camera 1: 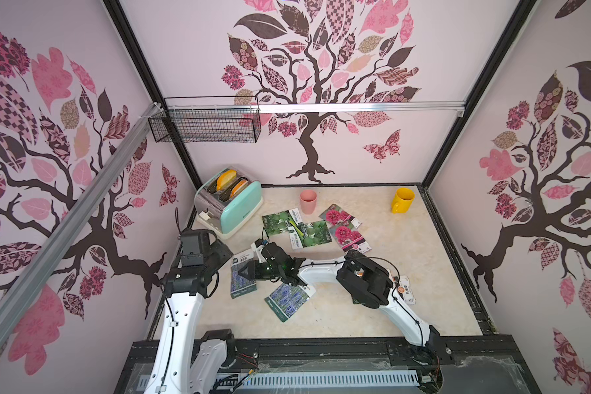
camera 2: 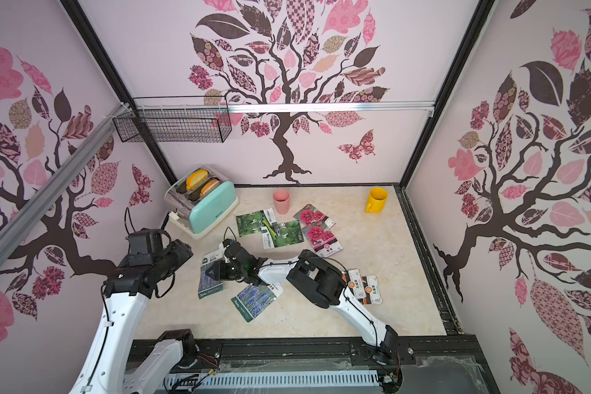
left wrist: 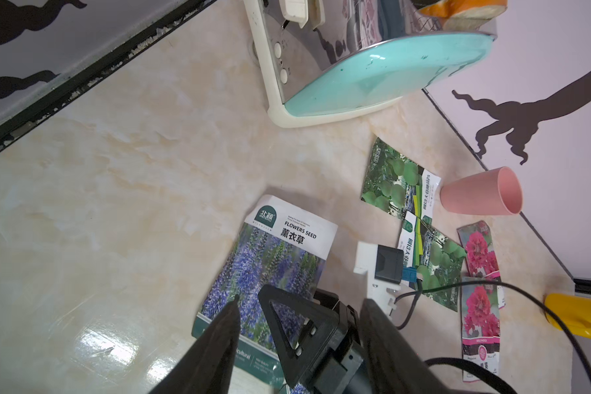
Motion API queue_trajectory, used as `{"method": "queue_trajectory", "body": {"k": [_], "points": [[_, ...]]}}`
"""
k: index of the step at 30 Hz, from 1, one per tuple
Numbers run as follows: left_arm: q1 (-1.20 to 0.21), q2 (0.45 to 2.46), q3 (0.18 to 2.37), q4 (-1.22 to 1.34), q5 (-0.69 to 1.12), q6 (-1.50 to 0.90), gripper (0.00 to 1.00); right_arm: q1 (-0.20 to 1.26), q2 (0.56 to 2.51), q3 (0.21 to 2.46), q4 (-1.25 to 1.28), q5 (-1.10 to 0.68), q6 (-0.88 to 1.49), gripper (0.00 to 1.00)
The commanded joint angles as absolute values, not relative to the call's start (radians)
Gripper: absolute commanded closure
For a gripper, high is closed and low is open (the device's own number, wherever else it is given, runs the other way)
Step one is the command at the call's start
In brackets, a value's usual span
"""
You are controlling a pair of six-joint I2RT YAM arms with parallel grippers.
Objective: Arrange the seed packets in a row
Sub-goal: Place the seed packet at the center of the board, then move the seed packet to the center of the board.
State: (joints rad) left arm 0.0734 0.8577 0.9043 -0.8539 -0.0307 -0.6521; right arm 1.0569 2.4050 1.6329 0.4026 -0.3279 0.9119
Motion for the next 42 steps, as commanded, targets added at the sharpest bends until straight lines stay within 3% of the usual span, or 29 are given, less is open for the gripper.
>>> {"method": "queue_trajectory", "body": {"k": [1,7,13,18,23,34,42], "points": [[0.080,0.868,0.900,-0.851,-0.044,-0.649,0.41,1.043,2.363,1.634,0.354,-0.297,0.848,0.26],[0.080,0.920,0.883,-0.833,0.031,-0.668,0.41,0.975,2.120,1.383,0.348,-0.199,0.744,0.01],[0.048,0.984,0.804,-0.739,0.156,-0.752,0.42,0.902,1.894,1.173,0.294,-0.065,0.667,0.01],[-0.099,1.066,0.744,-0.645,0.123,-0.881,0.42,0.805,1.715,1.035,0.245,-0.055,0.640,0.02],[-0.146,1.137,0.664,-0.531,0.104,-0.976,0.43,0.745,1.553,0.890,0.244,-0.050,0.617,0.01],[-0.124,1.367,0.664,-0.495,0.049,-0.924,0.43,0.694,1.410,0.693,0.304,-0.119,0.632,0.01],[0.061,1.424,0.665,-0.530,0.081,-0.820,0.44,0.687,1.410,0.618,0.378,-0.187,0.658,0.01]]}}
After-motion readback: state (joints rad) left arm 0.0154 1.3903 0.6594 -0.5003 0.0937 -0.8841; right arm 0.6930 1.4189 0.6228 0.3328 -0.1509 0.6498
